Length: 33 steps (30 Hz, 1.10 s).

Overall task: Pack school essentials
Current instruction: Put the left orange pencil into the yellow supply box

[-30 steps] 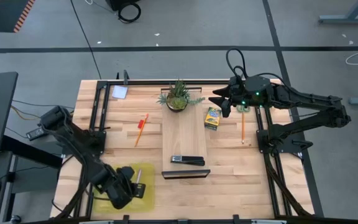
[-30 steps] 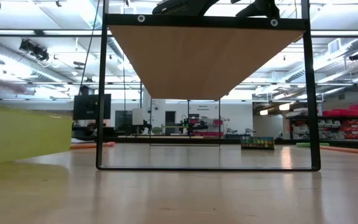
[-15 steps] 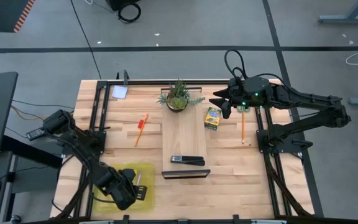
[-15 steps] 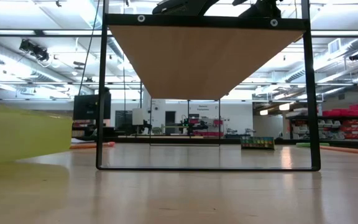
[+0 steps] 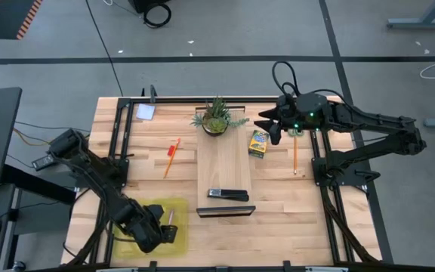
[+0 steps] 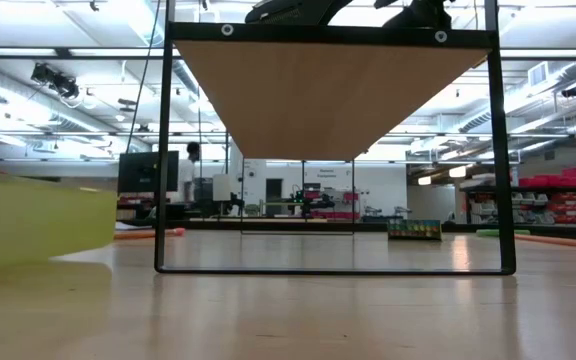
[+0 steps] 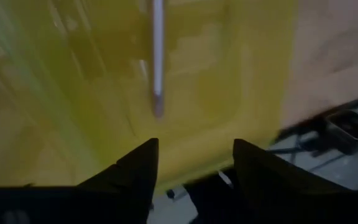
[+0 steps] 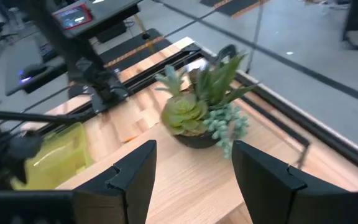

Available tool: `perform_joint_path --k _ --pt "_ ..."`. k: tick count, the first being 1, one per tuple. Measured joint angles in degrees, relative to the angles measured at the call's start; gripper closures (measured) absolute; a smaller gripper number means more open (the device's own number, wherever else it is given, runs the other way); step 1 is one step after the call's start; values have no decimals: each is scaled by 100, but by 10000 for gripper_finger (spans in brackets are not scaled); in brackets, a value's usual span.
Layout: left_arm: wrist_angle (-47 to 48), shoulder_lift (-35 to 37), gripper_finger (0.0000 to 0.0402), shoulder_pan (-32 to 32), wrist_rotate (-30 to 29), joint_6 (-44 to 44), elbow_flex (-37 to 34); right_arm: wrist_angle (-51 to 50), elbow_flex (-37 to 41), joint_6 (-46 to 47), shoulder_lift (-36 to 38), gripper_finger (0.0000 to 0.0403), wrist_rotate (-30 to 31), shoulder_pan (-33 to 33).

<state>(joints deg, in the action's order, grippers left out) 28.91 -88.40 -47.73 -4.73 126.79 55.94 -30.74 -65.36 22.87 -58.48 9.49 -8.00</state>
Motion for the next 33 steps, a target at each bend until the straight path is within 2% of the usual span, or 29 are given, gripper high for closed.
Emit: perform_joint_path --k 5,15,22,33 --pt "729 586 170 337 -6 -358 2 1 0 -53 0 186 -595 -237" --pt "2800 1660 192 1451 -9 -1986 2 -50 13 -205 24 186 -743 -554" --pt "3010 1880 206 2445 -10 -3832 2 -50 13 -414 35 186 -715 -549" --pt "3305 1878 247 4462 -13 -6888 -13 -49 13 -404 35 186 -699 -549"
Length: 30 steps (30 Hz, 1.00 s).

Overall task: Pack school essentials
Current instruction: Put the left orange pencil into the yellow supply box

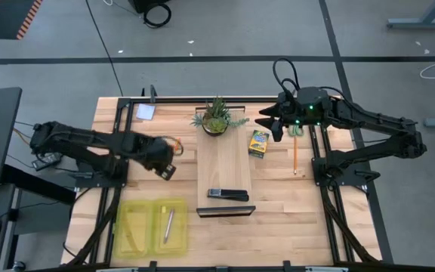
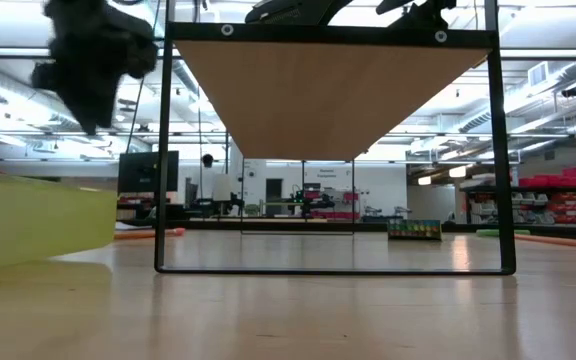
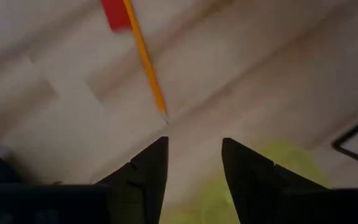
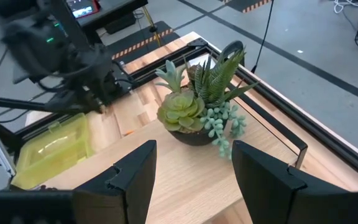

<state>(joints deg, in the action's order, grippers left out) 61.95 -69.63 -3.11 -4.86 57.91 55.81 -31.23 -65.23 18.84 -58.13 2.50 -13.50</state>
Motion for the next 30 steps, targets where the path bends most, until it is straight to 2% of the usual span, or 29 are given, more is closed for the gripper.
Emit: perform_joint_path --k 8,13,15,22,30 --pt "-189 -116 267 1237 -46 -1777 -2 -41 0 127 0 186 2 15" --pt "-513 -224 268 1629 -82 -2418 -50 -224 0 157 0 186 209 15" --pt "-858 -225 264 1660 -95 -2543 -317 -222 0 160 0 186 216 15" --pt "-2263 -226 251 1602 -124 -2277 -1467 -227 0 268 47 186 212 15" --pt "-3121 -225 230 1602 -267 -1554 -2286 -226 0 262 55 186 198 17"
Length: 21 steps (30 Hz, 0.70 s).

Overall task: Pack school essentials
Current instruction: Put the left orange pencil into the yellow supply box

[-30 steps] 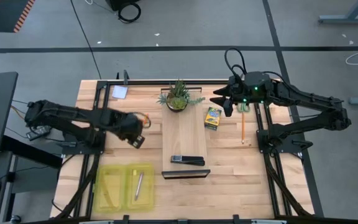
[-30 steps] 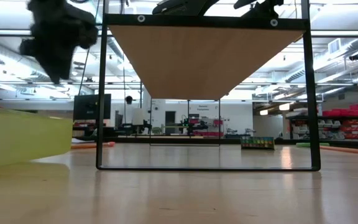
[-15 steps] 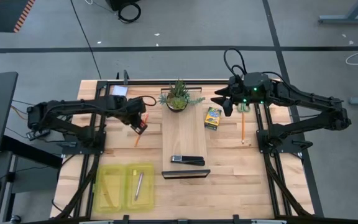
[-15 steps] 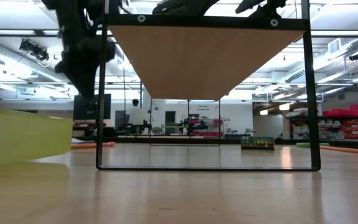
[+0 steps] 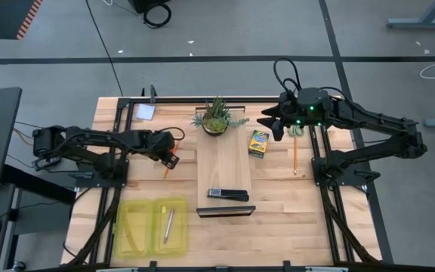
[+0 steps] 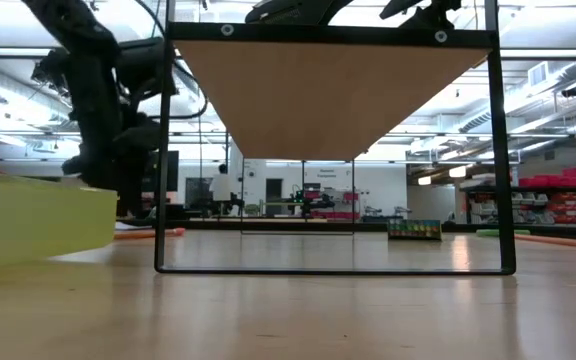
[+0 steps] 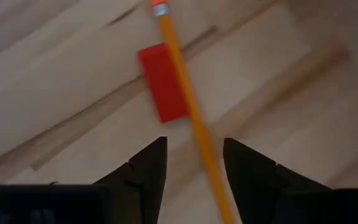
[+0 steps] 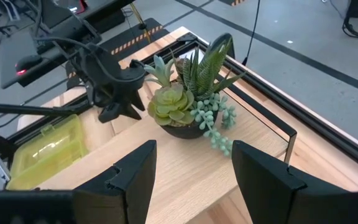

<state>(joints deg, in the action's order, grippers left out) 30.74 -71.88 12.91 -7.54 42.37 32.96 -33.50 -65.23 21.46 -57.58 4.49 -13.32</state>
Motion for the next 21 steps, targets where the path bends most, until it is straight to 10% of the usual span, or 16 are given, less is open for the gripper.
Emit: perform_joint_path --k 21 --pt "-234 -402 210 -1482 -2109 1702 -66 -5 0 25 0 186 -6 0"
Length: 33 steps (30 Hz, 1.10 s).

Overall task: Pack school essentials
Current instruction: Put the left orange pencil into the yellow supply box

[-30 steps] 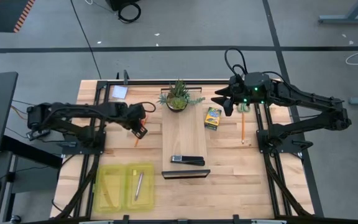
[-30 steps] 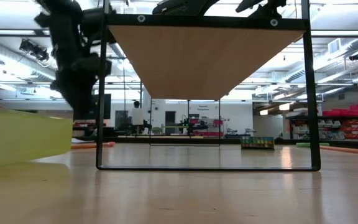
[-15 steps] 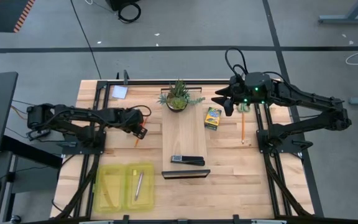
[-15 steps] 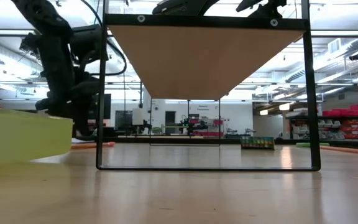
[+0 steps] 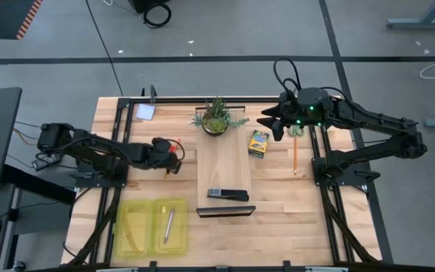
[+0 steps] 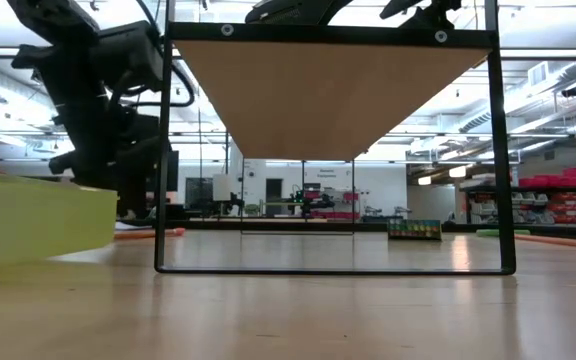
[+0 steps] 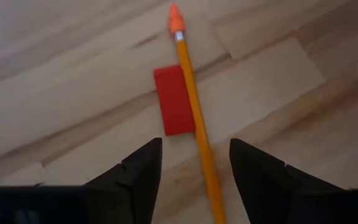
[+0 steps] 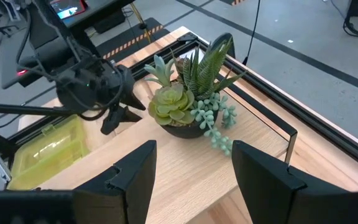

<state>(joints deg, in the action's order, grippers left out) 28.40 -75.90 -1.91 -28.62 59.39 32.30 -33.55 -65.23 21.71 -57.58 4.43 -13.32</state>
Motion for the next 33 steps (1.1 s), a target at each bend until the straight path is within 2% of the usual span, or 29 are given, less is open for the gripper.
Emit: perform_joint_path --k 4,10,15,22,25,29,33 --pt "-642 4 226 -109 -131 -22 -318 -6 0 60 0 186 0 0" --pt "-1573 4 234 -387 -174 430 -975 -6 0 112 0 186 -1 -1" --pt "-1780 -19 227 -735 -707 347 -1149 -34 0 119 0 186 -2 -7" --pt "-2108 -606 217 -1056 -1201 183 -1203 -43 0 199 0 186 -2 -6" --pt "-2255 -895 221 -1127 -1348 496 -1192 -80 0 213 0 186 -2 -4" --pt "-2249 -1070 244 -1207 -1424 1030 -1183 -79 0 232 0 186 -2 -5" --pt "-2244 -1122 294 -1344 -1458 1177 -1190 -76 0 231 0 186 -2 -7"
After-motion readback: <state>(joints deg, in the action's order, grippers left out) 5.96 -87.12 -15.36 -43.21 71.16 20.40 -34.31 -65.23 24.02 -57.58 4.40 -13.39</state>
